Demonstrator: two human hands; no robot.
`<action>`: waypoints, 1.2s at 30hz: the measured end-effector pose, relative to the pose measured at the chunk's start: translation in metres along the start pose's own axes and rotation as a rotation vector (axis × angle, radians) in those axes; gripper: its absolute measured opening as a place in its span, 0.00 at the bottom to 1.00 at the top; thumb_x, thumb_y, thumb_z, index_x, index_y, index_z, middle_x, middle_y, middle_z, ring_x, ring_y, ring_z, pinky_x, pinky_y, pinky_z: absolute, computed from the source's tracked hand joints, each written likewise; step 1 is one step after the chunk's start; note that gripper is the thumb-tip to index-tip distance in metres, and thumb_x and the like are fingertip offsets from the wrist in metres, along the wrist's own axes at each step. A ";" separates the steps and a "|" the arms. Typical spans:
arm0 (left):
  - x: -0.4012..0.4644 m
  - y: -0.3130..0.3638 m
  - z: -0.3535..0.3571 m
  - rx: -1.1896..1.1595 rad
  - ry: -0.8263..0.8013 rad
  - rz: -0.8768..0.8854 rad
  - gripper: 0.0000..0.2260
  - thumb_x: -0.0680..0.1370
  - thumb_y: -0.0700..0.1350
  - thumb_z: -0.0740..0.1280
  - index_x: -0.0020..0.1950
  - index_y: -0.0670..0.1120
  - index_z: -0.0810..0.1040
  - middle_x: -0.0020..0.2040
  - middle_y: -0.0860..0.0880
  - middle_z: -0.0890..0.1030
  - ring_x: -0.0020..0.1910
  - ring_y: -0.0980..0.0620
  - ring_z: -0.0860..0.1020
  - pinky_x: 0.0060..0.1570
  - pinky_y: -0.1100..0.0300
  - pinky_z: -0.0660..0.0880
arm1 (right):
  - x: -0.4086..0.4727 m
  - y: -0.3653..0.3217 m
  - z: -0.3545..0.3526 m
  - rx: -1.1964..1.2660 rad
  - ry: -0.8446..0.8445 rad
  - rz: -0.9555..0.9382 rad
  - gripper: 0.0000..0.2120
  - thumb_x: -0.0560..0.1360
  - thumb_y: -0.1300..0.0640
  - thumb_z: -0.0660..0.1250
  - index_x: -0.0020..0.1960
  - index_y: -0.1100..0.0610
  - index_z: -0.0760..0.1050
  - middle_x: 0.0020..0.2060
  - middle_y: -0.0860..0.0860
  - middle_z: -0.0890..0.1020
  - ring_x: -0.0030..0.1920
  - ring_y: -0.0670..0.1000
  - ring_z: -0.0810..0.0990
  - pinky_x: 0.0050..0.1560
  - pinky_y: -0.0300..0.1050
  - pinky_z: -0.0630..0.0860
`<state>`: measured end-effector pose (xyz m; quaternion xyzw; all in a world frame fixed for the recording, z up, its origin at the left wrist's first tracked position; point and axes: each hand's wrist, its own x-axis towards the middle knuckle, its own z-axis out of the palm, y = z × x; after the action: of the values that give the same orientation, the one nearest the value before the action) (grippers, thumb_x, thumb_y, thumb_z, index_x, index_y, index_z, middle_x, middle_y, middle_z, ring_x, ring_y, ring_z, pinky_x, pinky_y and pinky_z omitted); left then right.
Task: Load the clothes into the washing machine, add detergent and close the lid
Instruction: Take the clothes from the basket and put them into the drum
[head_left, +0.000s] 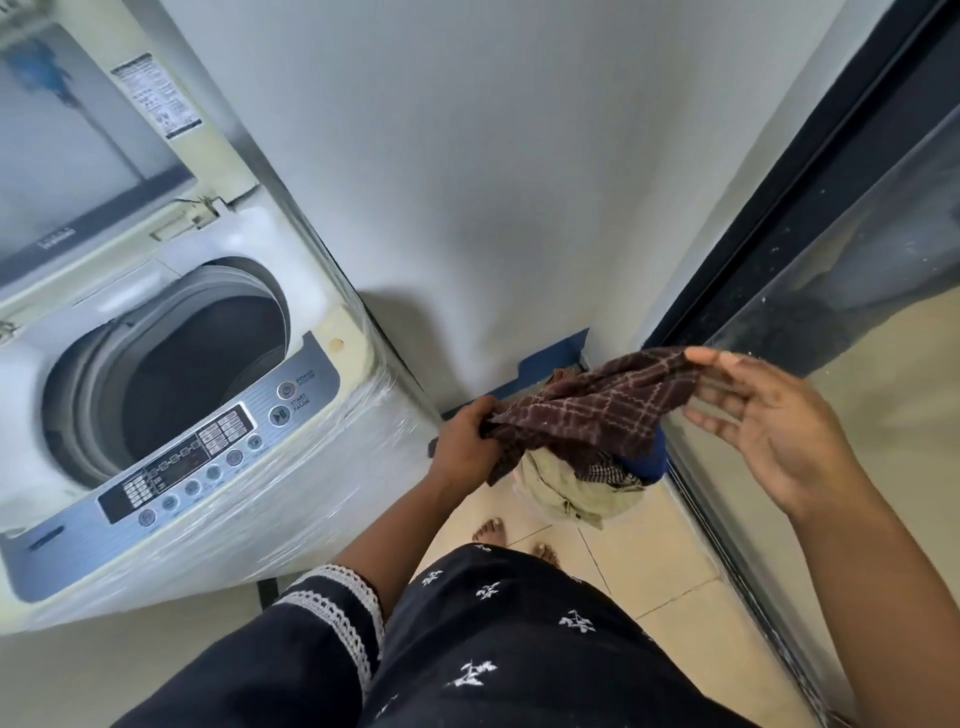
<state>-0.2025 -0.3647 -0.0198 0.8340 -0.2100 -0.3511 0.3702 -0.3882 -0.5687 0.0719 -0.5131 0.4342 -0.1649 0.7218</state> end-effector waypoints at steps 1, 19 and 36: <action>-0.004 0.001 -0.003 -0.027 0.003 -0.003 0.13 0.77 0.35 0.63 0.54 0.51 0.77 0.46 0.47 0.81 0.40 0.48 0.82 0.31 0.61 0.78 | 0.002 0.005 -0.004 -0.103 0.063 0.056 0.09 0.81 0.58 0.62 0.55 0.54 0.80 0.54 0.52 0.84 0.59 0.55 0.81 0.60 0.55 0.76; -0.039 0.025 -0.013 -0.221 -0.164 0.369 0.30 0.75 0.43 0.74 0.72 0.53 0.63 0.62 0.53 0.78 0.60 0.58 0.79 0.57 0.64 0.77 | 0.004 0.064 0.089 -0.846 -0.236 -0.361 0.20 0.71 0.62 0.74 0.58 0.48 0.74 0.54 0.48 0.76 0.54 0.49 0.77 0.48 0.36 0.74; -0.054 0.015 -0.010 -0.536 0.301 0.153 0.18 0.75 0.31 0.69 0.59 0.50 0.78 0.51 0.53 0.84 0.52 0.50 0.83 0.49 0.52 0.82 | -0.010 0.056 0.077 0.488 -0.505 0.132 0.29 0.64 0.62 0.77 0.63 0.59 0.72 0.56 0.58 0.81 0.57 0.56 0.80 0.60 0.53 0.78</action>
<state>-0.2320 -0.3364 0.0195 0.7310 -0.1151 -0.2378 0.6292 -0.3442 -0.4928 0.0343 -0.3209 0.2221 -0.0846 0.9168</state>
